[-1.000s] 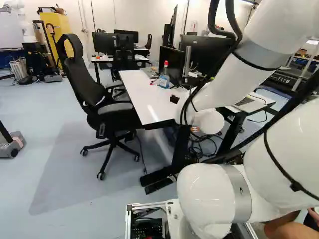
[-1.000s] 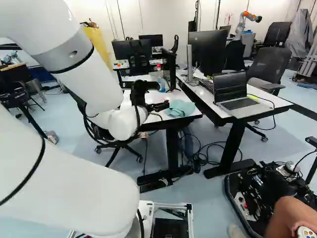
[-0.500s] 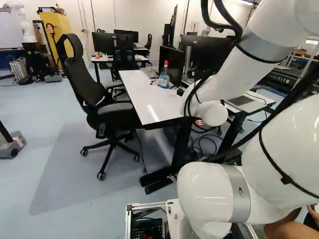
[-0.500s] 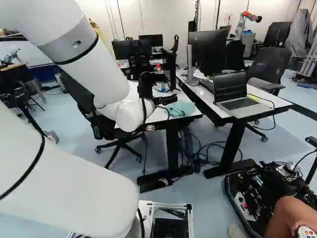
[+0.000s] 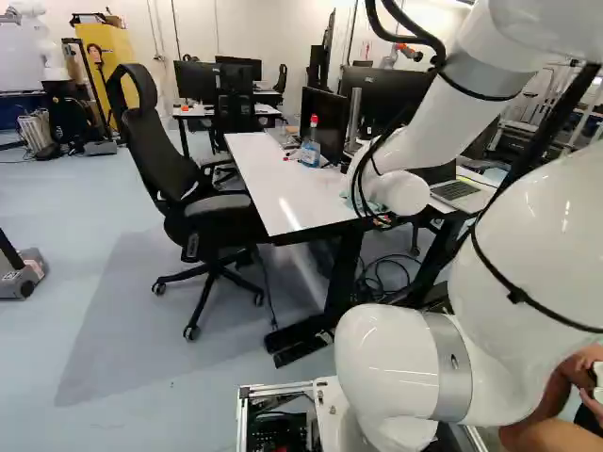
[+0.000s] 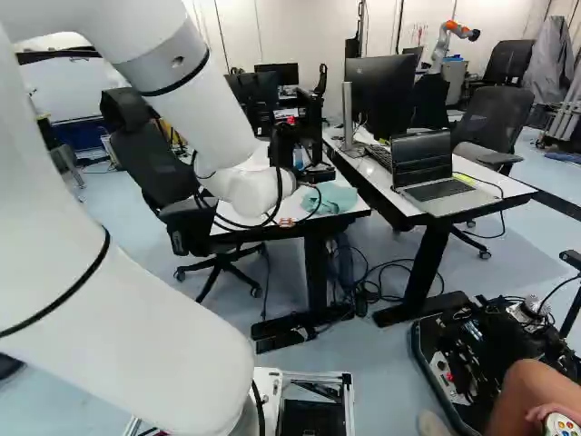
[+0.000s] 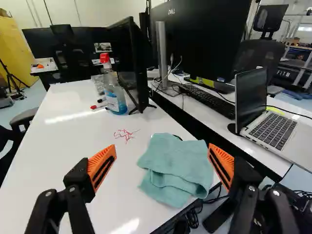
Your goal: Clean the table with the green towel
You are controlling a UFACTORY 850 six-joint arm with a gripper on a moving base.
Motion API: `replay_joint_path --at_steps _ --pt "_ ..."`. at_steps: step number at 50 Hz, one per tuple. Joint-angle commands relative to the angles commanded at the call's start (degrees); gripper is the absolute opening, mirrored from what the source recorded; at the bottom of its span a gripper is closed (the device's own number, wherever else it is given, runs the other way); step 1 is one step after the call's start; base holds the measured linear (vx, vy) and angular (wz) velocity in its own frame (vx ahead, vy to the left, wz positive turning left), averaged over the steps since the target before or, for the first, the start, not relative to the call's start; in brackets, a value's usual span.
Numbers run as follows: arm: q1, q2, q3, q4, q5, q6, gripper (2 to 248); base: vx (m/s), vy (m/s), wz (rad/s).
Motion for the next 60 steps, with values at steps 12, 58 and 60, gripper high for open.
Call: replay_joint_path --at_steps 12,58,60 --pt "-1.0 -3.5 -3.4 0.0 -2.8 0.0 247 0.0 0.0 0.0" --pt "-3.1 -14.4 -14.6 0.0 -15.3 0.0 247 0.0 0.0 0.0" --pt "-3.1 -14.8 -15.1 0.0 -15.8 0.0 247 0.0 0.0 0.0"
